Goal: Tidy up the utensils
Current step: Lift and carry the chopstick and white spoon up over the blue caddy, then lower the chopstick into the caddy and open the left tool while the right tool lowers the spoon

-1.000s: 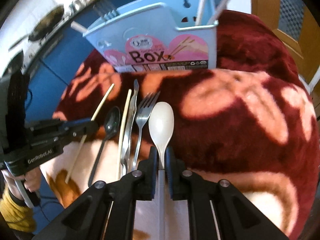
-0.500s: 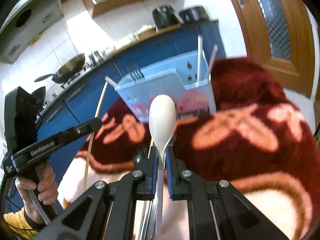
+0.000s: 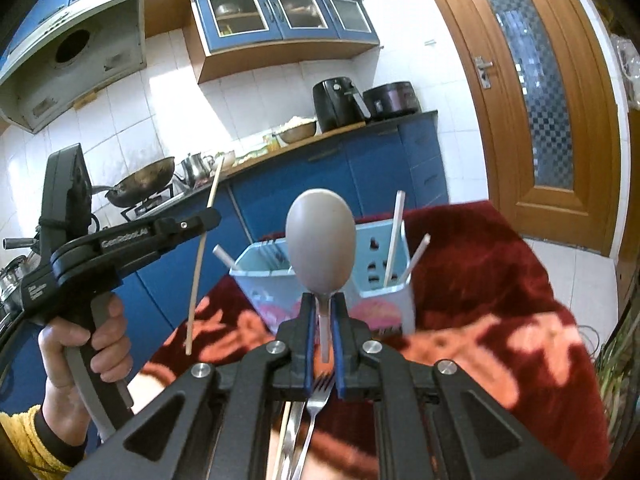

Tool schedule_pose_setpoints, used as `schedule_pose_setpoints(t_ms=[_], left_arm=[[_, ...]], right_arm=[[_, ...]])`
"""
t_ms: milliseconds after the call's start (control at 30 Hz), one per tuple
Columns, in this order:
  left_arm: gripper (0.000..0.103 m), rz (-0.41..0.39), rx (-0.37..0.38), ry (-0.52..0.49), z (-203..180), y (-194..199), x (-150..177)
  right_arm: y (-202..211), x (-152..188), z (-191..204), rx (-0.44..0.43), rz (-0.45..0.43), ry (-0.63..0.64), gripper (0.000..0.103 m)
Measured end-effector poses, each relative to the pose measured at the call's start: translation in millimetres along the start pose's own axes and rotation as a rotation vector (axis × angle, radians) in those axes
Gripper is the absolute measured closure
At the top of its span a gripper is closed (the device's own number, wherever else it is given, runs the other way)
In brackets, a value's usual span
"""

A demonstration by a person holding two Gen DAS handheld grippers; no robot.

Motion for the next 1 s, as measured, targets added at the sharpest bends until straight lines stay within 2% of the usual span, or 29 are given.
schedule_pose_setpoints(t_ms=[300, 567, 767, 1000], left_arm=[[0.099, -0.113, -0.056, 0.065, 0.9, -22.2, -32.9], [0.099, -0.225, -0.128, 0.099, 0.7, -35.4, -43.2], [0.099, -0.297, -0.199, 0.069, -2.4, -47.9, -31.7], [0.099, -0.260, -0.225, 0.048, 2.2, -62.4, -9.7]], right_arm=[[-6.2, -27.2, -2.7, 0.013, -0.036, 0.039, 0.099], [-16.6, -9.5, -17.9, 0.024, 0.016, 0.002, 0.099], [-21.8, -4.0, -22.6, 0.030, 0.045, 0.003, 0.099], [-24.0, -2.4, -24.7, 0.034, 0.060, 0.009, 0.099]])
Point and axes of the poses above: each gripper's, at about its wrist camera, not at the fingertips, and y roughly against the way its jaws point, z to its left, x to its underside, the point moved 4 cm from there along -y, roughly the way its jaws point, and after that the axes turned 15 degrees about -x, right-handed, at the moved point
